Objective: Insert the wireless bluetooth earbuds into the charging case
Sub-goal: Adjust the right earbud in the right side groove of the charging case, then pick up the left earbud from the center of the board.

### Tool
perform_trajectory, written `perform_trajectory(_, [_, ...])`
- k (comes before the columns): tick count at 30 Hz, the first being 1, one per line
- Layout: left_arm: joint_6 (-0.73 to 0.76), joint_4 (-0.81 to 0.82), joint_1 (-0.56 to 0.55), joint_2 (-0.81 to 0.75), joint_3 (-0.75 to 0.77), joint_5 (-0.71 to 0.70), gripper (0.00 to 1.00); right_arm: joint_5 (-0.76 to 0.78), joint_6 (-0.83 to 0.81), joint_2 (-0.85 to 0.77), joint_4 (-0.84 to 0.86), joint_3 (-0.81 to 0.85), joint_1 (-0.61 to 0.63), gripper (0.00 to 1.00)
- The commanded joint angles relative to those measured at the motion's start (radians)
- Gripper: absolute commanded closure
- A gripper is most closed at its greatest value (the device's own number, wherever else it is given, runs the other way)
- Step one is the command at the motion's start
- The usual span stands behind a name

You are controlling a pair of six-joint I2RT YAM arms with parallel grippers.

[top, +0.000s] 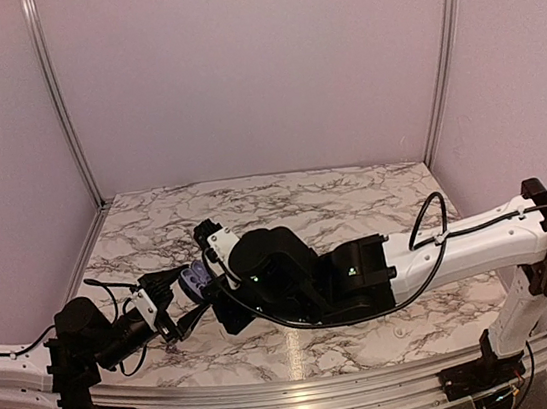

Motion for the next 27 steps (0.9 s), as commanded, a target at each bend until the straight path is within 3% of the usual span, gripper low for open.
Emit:
perform_trajectory(1, [0.003,0.049,-0.001,-0.025,0.026,0.036,0.77,0.007,-0.014,0.025,-0.030,0.056,-0.011,0.86])
perform_trajectory(15, [0.015,0.051,-0.001,-0.009,0.027,-0.028,0.76,-0.029,-0.102,-0.012,-0.139,0.191,-0.010,0.73])
perform_trajectory(22, [0.034,0.049,0.004,0.001,0.028,-0.216,0.75,0.014,-0.201,-0.071,-0.226,0.185,-0.011,0.61])
perform_trajectory(27, [0.016,0.025,0.014,-0.027,0.033,-0.385,0.75,-0.001,-0.257,-0.111,-0.171,0.042,-0.023,0.53])
